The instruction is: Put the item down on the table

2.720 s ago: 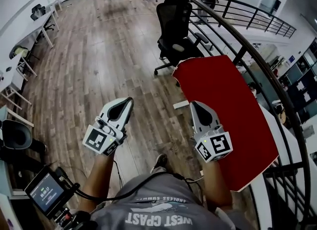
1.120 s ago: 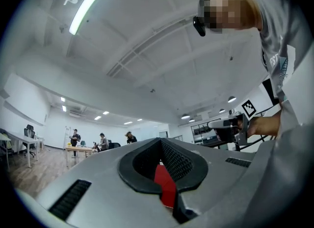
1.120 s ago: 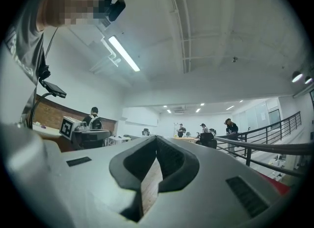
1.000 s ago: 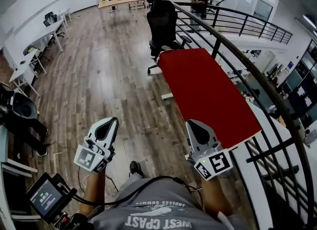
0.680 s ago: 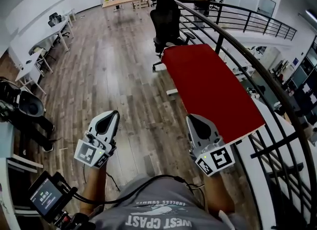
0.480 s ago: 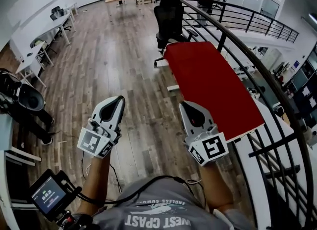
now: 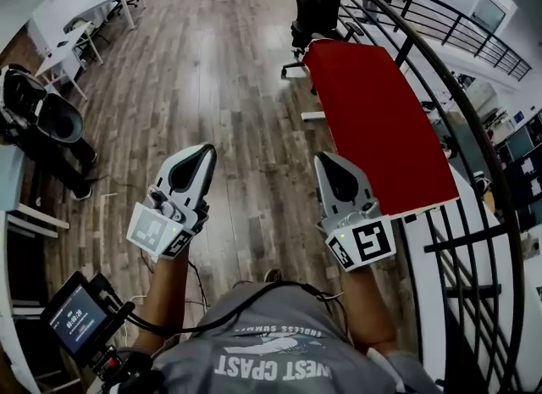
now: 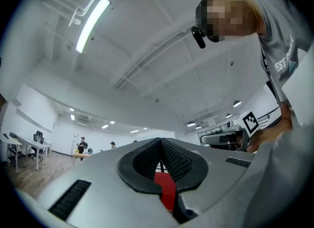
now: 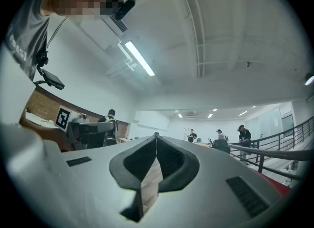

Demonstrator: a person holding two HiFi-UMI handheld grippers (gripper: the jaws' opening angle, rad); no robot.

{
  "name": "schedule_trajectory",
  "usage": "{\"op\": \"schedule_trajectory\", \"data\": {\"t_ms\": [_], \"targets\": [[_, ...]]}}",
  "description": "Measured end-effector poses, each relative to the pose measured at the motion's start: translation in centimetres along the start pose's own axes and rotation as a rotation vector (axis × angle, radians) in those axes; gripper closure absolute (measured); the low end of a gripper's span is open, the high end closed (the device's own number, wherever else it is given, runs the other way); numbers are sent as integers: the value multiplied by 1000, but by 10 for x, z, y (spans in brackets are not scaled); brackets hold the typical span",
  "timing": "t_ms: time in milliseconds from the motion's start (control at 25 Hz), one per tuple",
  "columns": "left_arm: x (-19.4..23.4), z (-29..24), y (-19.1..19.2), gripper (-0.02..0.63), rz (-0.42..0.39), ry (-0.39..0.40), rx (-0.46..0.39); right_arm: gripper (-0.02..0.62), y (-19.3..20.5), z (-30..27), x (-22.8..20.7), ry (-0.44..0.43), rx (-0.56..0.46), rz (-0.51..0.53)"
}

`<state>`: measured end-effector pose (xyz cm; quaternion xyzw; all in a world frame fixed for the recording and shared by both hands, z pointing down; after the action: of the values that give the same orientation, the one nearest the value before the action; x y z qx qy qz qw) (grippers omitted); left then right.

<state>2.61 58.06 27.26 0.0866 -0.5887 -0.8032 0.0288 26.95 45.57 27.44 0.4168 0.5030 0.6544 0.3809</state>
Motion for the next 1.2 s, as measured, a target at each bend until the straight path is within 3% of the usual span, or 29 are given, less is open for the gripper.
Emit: {"op": "schedule_trajectory", "data": {"t_ms": [80, 280, 520, 840, 1200], "targets": [[-3, 27, -5, 604, -10, -6, 5, 592, -4, 5, 23, -12, -7, 7], [-18, 133, -52, 604, -46, 21, -13, 592, -41, 41, 133, -11, 1, 32], [-42, 185, -65, 604, -44, 28, -21, 592, -56, 77, 183, -1, 17, 51], [-104, 218, -85, 604, -54, 62, -37, 592, -78, 149, 211, 20, 9, 83], [-232, 245, -93, 604, -116, 52, -36, 591, -81, 271, 217, -37, -43, 72]]}}
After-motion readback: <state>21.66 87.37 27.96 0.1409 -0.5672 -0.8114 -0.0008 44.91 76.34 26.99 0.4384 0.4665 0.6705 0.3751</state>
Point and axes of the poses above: the fingertips, and each gripper's own axes: z backward along the fingers, x to its left, y out of its underside, the point moved 8 cm from there along z, backward along the fingers, and after that the axes turned 4 degrees about -y, right-handed, at the moved point
